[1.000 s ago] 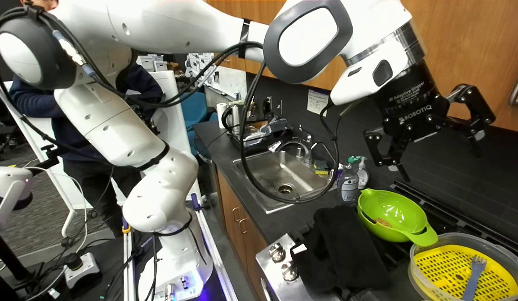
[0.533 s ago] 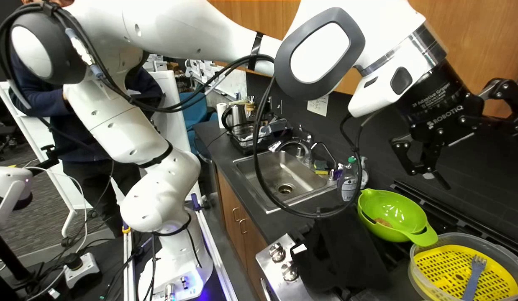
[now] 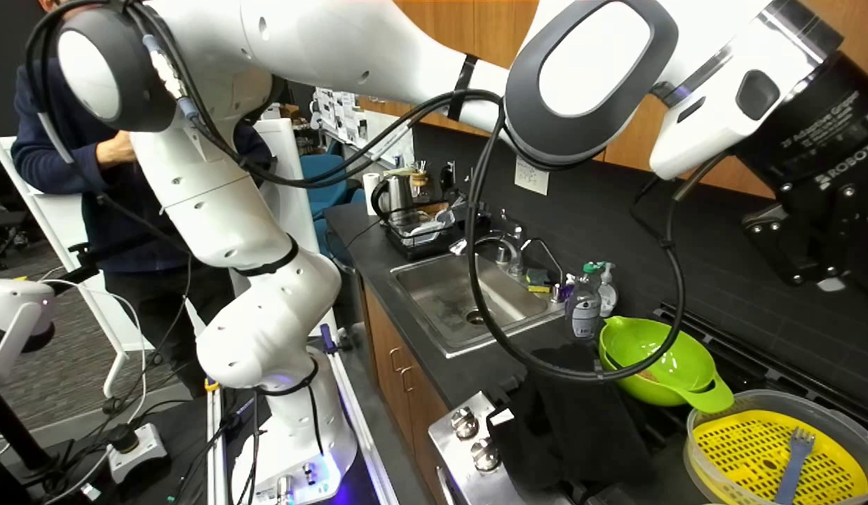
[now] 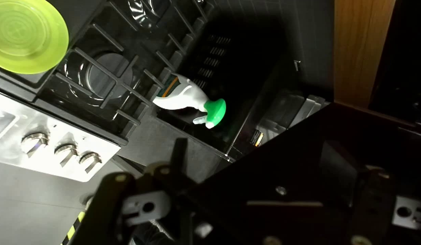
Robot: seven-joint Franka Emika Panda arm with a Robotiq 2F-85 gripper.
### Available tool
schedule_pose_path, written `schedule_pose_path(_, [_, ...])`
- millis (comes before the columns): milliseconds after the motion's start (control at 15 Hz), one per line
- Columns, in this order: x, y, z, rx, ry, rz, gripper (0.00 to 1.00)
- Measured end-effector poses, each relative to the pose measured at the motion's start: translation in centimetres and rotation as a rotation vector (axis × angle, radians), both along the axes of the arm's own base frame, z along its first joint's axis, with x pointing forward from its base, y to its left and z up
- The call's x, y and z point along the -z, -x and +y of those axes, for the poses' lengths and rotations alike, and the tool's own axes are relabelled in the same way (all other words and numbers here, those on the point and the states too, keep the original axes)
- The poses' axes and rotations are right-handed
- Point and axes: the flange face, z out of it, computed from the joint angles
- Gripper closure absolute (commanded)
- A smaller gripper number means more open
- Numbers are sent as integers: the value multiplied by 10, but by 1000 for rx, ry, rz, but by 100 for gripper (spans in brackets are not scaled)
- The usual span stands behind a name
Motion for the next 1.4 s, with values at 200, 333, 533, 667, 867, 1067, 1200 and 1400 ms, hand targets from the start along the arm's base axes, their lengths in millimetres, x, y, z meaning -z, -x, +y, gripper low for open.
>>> schedule_pose_path(200, [-6,0,-13,25,8,-9,0])
schedule_pose_path(333, [-6,3,-21,46,11,-10,0])
schedule_pose_path(533, [-5,9,-31,76,11,-13,0])
schedule_pose_path(667, [-6,13,-35,92,11,-18,0])
schedule_pose_path(867, [-6,19,-41,111,11,-22,0])
schedule_pose_path(1067, [-6,25,-45,128,13,-22,0])
schedule_pose_path(1200, [-6,29,-49,137,15,-20,0])
schedule_pose_path(1400, [-6,37,-54,158,18,-17,0])
